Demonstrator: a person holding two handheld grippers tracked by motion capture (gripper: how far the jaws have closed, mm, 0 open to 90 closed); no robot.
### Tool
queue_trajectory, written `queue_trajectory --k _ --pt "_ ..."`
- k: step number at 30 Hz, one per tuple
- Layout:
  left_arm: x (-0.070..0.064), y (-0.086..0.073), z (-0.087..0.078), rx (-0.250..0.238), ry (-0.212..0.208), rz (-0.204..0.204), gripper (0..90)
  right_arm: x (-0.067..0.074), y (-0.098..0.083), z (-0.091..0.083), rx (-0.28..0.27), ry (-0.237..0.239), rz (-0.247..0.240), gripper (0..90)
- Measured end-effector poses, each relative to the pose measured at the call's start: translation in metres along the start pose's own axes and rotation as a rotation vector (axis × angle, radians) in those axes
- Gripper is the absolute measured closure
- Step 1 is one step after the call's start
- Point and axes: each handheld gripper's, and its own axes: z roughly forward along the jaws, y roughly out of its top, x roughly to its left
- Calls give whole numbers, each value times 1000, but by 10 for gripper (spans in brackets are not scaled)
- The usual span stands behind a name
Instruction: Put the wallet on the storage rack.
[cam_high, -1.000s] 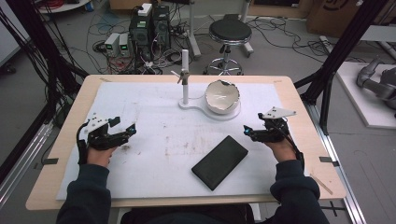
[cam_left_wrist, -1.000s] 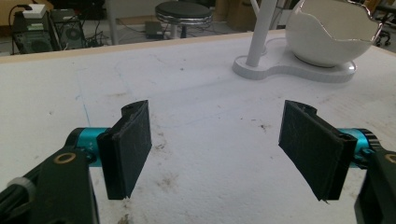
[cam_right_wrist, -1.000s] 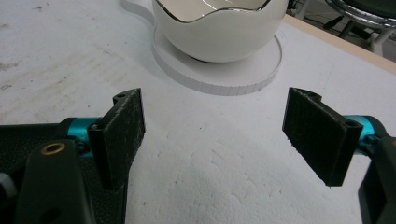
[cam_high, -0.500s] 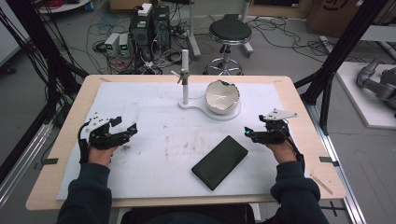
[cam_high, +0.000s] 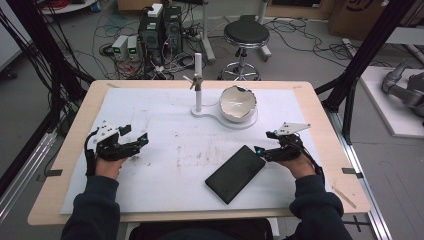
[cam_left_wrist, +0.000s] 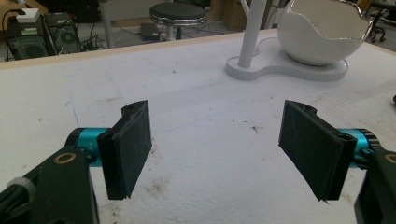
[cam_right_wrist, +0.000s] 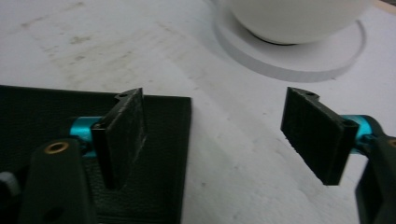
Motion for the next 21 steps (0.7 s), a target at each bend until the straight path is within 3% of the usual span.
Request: queue_trajectory --k 1,4,6,11,14,17,19,21 --pt "-1 0 0 0 -3 1 253 4 1 1 6 32 -12 272" --pt "-3 0 1 4 -9 9 253 8 0 2 25 59 -22 279" --pt "-3 0 2 6 -15 10 252 13 -1 9 59 113 -38 278" --pt "-4 0 5 12 -17 10 253 18 -7 26 172 135 -69 278" --pt "-5 -1 6 15 -20 11 253 16 -10 29 177 159 -35 276" --pt "-8 0 6 15 -25 15 253 10 -16 31 171 203 42 277" --pt "-10 0 7 19 -32 18 253 6 -18 33 174 240 97 321" --pt "-12 0 8 20 -39 22 254 5 -18 33 185 242 120 353"
